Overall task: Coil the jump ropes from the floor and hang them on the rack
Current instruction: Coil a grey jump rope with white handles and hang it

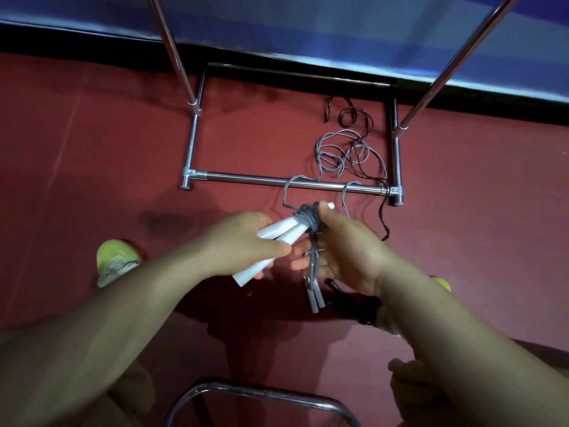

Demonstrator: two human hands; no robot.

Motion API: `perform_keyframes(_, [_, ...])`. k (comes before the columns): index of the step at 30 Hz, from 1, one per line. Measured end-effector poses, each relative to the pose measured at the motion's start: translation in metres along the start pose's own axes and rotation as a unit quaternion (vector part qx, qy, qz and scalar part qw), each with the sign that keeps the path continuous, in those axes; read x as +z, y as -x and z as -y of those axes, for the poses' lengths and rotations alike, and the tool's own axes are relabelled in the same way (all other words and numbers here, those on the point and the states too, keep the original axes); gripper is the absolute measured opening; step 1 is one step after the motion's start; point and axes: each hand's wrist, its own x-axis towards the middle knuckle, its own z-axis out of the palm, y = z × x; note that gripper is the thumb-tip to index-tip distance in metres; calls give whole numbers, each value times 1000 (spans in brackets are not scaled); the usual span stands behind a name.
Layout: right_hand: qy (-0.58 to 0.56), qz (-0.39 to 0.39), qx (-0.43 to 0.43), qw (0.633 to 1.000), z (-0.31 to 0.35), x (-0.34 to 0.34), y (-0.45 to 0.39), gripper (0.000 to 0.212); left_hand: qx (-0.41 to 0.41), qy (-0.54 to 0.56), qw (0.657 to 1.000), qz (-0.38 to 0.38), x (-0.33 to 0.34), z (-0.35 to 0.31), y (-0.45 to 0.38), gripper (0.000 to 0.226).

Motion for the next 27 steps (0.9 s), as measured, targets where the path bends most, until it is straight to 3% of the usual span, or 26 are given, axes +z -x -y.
perform_keyframes(2, [24, -22, 11, 999, 0, 0, 1, 47, 20, -95, 995, -28, 2, 6, -3, 29])
perform_keyframes(6, [53, -36, 4, 998, 1, 1, 4, 41, 33, -153, 985, -76, 4, 9, -3, 38])
perform_keyframes(11, [6, -20, 9, 1000, 1, 3, 1, 58, 86, -265, 951, -138, 7, 12, -2, 37])
perform_keyframes(14, [-73, 3, 9, 997, 2, -1, -2, 70, 89, -250, 955, -131, 4, 11, -2, 40])
perform_keyframes(17, [-113, 16, -8, 993, 4, -2, -2, 64, 104, -220, 961, -128, 1, 7, 0, 38])
perform_keyframes(27, [-24, 38, -7, 999, -2, -6, 2, 38, 106, -237, 962, -88, -4, 3, 10, 33])
